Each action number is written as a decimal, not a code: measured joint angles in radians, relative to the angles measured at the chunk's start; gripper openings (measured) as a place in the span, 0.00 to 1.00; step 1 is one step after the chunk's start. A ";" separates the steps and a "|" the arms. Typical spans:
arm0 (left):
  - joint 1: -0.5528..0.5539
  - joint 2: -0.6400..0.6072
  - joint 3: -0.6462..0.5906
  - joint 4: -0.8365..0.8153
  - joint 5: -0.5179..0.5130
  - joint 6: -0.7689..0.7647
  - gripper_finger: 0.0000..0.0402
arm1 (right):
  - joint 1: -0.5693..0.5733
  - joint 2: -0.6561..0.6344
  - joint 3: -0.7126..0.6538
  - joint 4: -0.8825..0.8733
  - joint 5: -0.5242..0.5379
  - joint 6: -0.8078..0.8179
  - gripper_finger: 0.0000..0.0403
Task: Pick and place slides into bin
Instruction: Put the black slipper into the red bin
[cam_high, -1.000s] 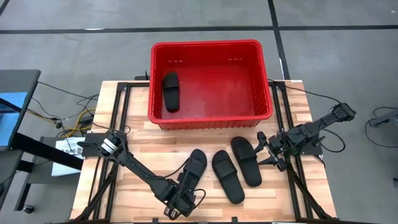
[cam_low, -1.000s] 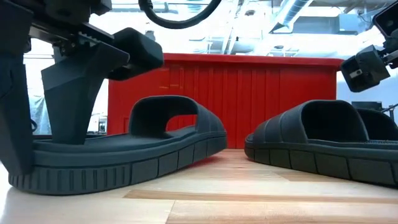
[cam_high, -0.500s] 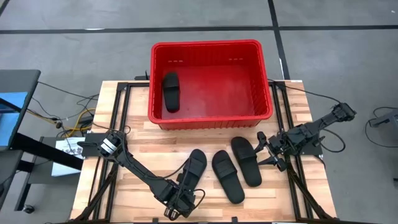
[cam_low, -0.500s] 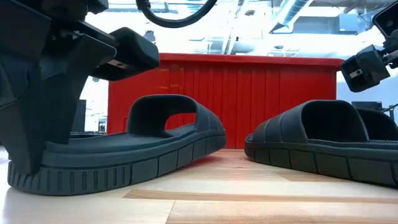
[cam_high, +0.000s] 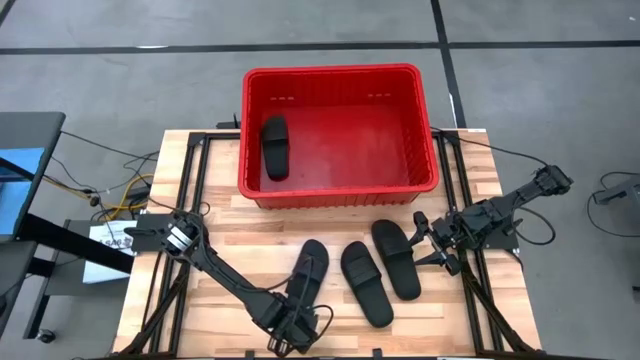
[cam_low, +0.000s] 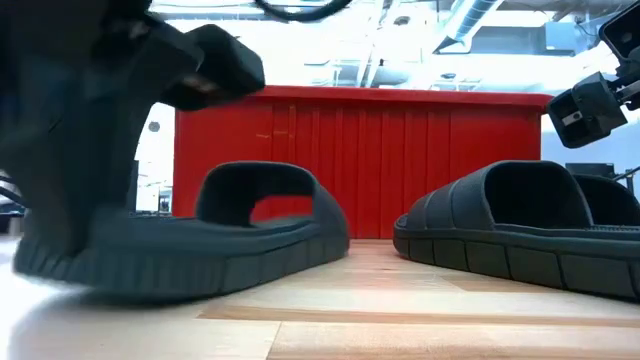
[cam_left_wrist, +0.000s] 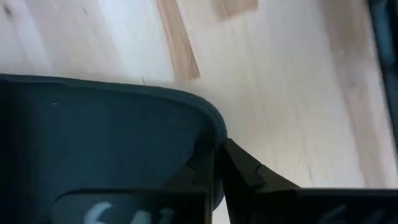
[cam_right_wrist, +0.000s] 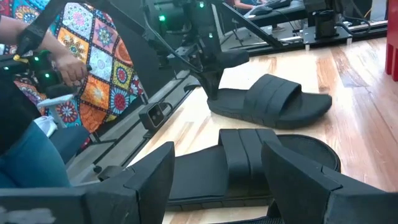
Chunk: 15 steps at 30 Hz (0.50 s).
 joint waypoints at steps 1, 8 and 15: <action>0.000 0.000 0.013 -0.008 -0.005 -0.006 0.00 | 0.000 0.000 0.000 0.000 0.000 0.000 0.58; 0.000 -0.002 0.101 -0.052 -0.023 -0.049 0.00 | 0.000 0.000 0.000 0.000 0.000 0.000 0.58; -0.005 -0.005 0.214 -0.094 -0.044 -0.096 0.00 | 0.000 0.000 0.000 0.000 0.000 0.000 0.58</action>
